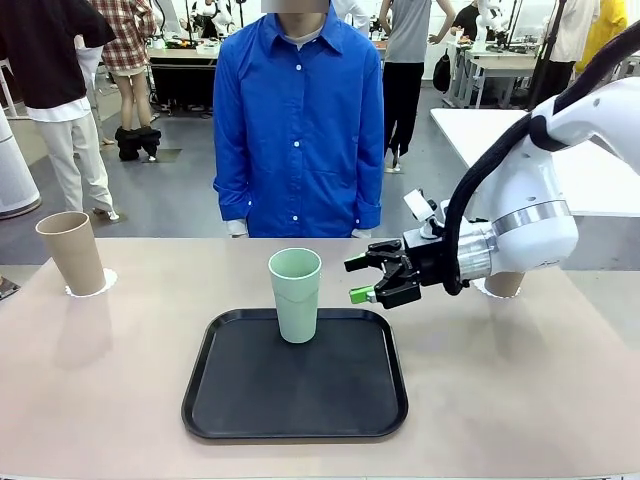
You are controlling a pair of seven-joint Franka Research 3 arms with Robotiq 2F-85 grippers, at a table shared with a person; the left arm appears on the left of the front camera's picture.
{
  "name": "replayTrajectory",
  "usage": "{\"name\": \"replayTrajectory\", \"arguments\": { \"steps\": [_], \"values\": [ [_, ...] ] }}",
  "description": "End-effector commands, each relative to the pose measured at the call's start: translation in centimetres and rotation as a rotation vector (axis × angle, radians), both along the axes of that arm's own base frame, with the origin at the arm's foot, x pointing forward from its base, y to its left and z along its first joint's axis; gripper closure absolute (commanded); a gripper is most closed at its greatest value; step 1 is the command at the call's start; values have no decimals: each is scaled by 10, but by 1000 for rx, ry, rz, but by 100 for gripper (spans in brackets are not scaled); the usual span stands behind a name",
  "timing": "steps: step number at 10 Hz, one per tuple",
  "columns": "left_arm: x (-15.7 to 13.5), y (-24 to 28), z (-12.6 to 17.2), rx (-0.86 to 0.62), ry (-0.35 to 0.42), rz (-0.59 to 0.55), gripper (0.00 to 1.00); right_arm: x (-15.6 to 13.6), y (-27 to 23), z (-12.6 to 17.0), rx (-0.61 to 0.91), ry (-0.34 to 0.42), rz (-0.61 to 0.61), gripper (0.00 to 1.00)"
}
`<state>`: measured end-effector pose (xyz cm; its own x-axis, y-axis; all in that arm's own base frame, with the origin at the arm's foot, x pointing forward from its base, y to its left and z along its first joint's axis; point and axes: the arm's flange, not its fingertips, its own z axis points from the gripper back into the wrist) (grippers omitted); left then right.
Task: Place coasters on the table and set cups on them.
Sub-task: Take one Reusable plastic cup from the Flat Tray and place it on a coaster set by the human.
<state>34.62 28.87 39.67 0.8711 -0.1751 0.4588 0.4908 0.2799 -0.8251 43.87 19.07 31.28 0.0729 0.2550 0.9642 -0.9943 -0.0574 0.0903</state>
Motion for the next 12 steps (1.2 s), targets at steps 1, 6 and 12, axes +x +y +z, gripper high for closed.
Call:
{"name": "replayTrajectory", "arguments": {
  "steps": [1, 6, 12],
  "values": [
    [-1, 0, 2, 3, 1, 3, 0, 14, 6, -13, 20, -9, 4, 0],
    [-1, 0, 2, 3, 1, 3, 0, 34, 25, -46, -15, -7, -18, 0],
    [-1, 0, 2, 3, 1, 3, 0, 50, 52, -61, -47, 13, 13, 0]
  ]
}}
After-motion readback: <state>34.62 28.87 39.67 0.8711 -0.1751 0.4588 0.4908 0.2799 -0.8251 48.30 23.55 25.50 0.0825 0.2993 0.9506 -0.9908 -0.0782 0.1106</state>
